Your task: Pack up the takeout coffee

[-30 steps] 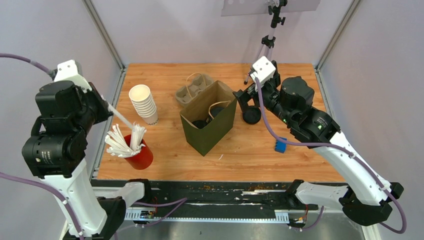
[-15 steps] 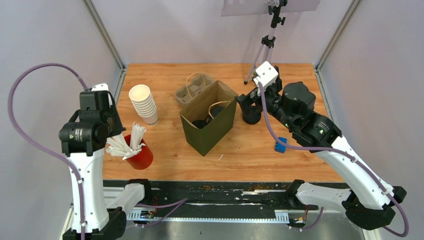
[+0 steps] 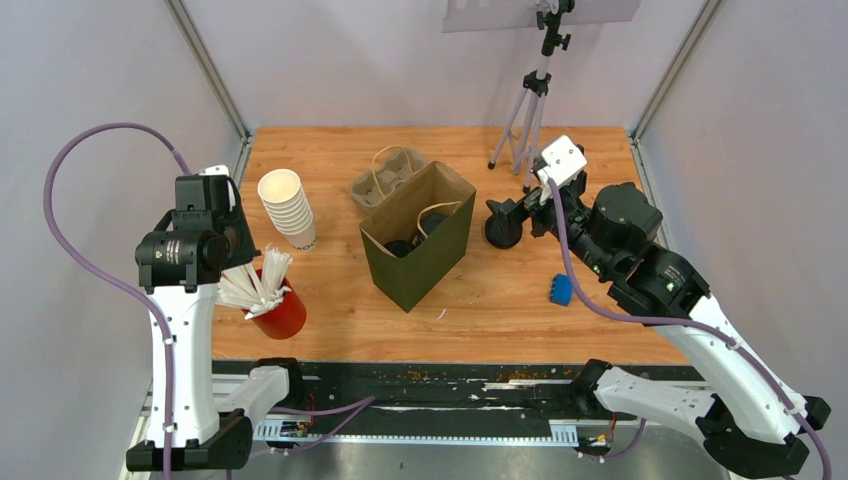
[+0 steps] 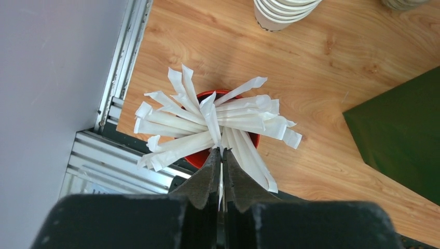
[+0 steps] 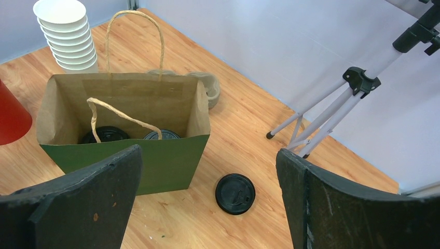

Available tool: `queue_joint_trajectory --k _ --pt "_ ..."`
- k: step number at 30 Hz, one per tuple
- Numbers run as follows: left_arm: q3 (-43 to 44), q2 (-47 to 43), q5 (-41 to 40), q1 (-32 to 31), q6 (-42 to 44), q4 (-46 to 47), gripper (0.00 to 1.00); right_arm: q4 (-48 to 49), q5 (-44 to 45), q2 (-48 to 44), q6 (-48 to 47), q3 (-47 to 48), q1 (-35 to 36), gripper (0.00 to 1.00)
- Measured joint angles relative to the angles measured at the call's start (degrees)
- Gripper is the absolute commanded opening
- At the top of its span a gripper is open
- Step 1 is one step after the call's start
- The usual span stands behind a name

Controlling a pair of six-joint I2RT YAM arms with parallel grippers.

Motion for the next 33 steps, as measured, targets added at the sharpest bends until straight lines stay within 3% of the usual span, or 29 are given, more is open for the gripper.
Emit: queue_joint_trajectory --k 10,17,27,33 --pt "2.8 0.0 0.5 0.0 0.1 -0.5 0.00 0.0 0.1 -0.4 0.7 -0.7 0.0 1.00" --pt "19.0 3.9 1.6 0.0 0.0 -4.3 0.00 0.0 0.1 -0.4 0.8 -0.7 0.0 1.00" --pt "38.0 4.9 12.5 0.0 -3.0 -4.7 0.00 0.0 0.2 -0.1 0.8 -0.6 0.0 1.00" --pt "37.5 2.8 21.6 0.0 -5.6 4.4 0.00 0.0 0.2 2.1 0.6 1.6 0.0 1.00"
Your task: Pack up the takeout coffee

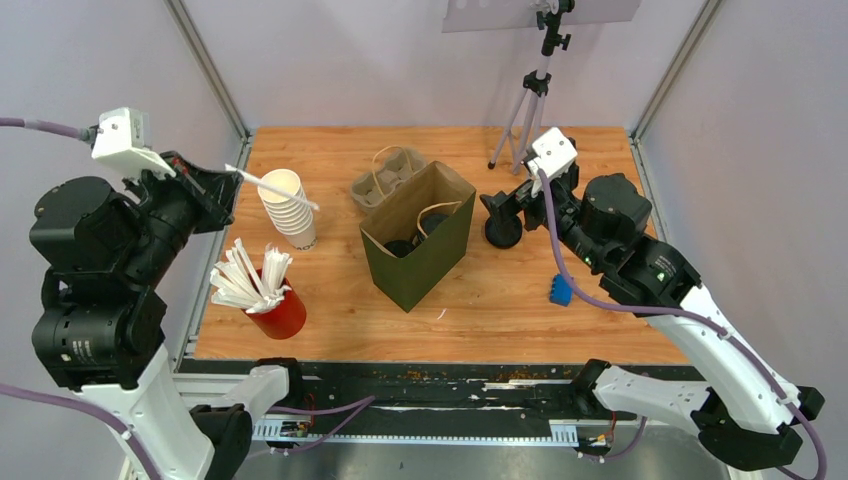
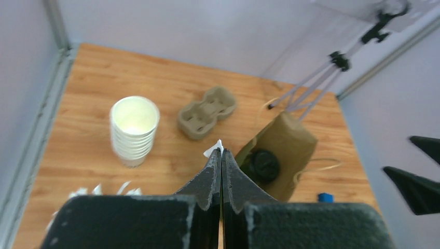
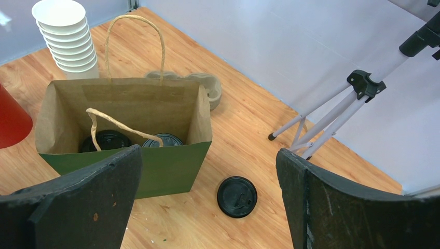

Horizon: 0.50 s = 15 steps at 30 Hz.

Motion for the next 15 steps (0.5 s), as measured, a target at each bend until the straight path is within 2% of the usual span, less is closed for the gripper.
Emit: queue_joint_trajectory --k 10,15 --pt "-10.8 2.4 19.0 0.0 -13.9 27.9 0.00 0.0 0.0 1.3 0.0 1.2 0.0 1.00" --pt "-13.6 6.2 25.4 -0.5 -17.6 35.7 0.00 0.0 0.4 1.3 0.0 1.2 0.0 1.00"
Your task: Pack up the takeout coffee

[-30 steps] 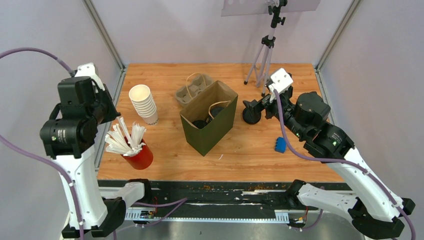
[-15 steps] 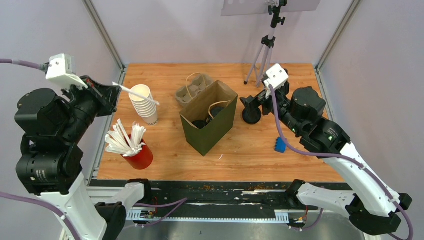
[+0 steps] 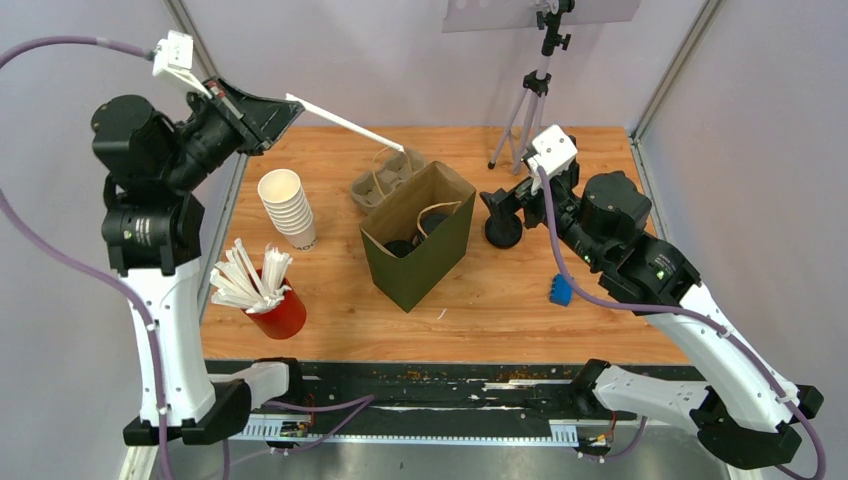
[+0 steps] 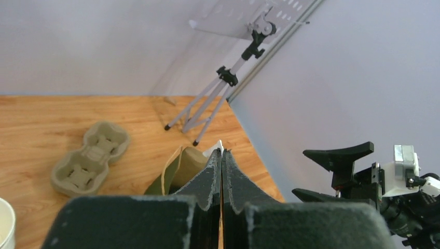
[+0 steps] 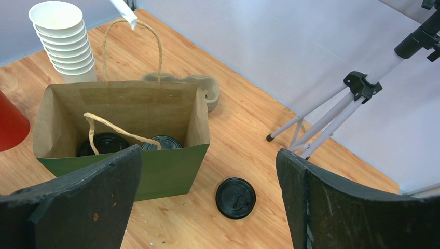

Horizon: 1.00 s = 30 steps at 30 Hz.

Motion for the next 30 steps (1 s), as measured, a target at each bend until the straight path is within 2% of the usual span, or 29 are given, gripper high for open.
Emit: queue_joint_trajectory --k 4,11,18,21,24,27,28,30 --pt "-4.8 0.7 -0.4 -3.6 -0.2 3.7 0.00 0.0 0.2 -0.1 0.0 0.0 0.0 1.00" --pt "-19.4 -0.2 -5.5 -16.5 -0.3 14.4 0.02 0.0 0.2 -1.0 0.0 0.0 0.0 1.00" --pt "-25.9 3.7 -11.2 -24.4 4.5 16.1 0.04 0.0 0.8 -2.7 0.0 -0.6 0.0 1.00" --pt "-29.9 3.3 -13.7 -25.1 6.1 17.8 0.13 -0.1 1.0 -3.8 0.0 -1.1 0.0 1.00" --pt "-35.6 1.7 -15.1 -25.1 5.8 22.1 0.15 -0.1 1.1 -4.2 0.0 -1.2 0.0 1.00" --pt "-41.0 0.4 -15.8 -25.1 4.2 25.7 0.23 -0.1 1.1 -4.0 -0.2 -1.2 0.0 1.00" --pt "-41.6 0.3 -15.8 -25.1 4.0 26.0 0.29 -0.1 1.1 -3.9 -0.3 -1.2 0.0 1.00" --pt "-42.9 0.1 -15.8 -25.1 3.4 27.0 0.50 -0.1 1.0 -3.7 -0.5 -1.2 0.0 1.00"
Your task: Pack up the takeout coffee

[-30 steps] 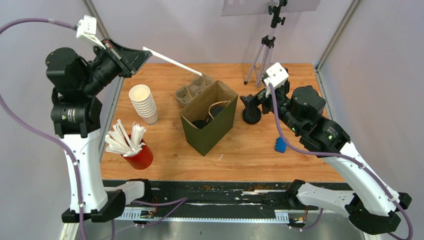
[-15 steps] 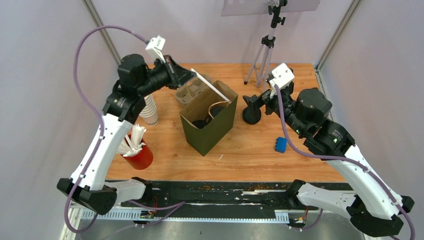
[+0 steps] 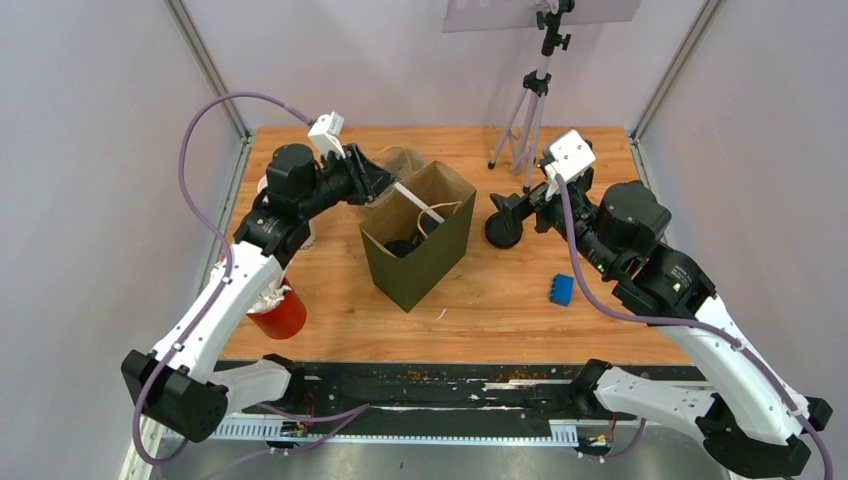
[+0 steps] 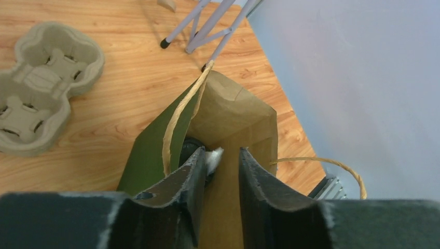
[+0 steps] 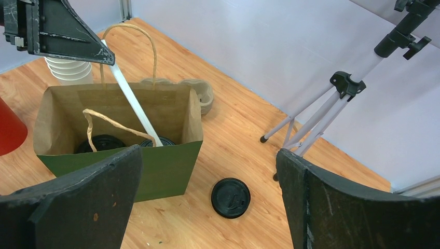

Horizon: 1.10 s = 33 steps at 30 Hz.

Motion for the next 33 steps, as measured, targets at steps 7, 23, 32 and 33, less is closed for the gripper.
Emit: queue_joint_trajectory --k 7,23,32,33 --pt "6.1 -0.6 -2.3 0.0 3.0 -8.7 1.00 0.0 -0.1 0.8 -0.2 -0.1 0.0 1.00" --pt "27.9 -9.5 -36.5 0.0 9.9 -50.1 1.00 0.2 -1.6 2.6 -0.2 -0.5 0.0 1.00" --pt "22.7 -12.4 -51.4 1.9 6.2 -66.8 0.75 0.2 -2.4 2.5 -0.1 -1.3 0.0 1.00" --pt "21.5 -12.8 -51.7 3.1 6.2 -67.3 0.73 0.1 -2.5 2.5 -0.1 -1.5 0.0 1.00"
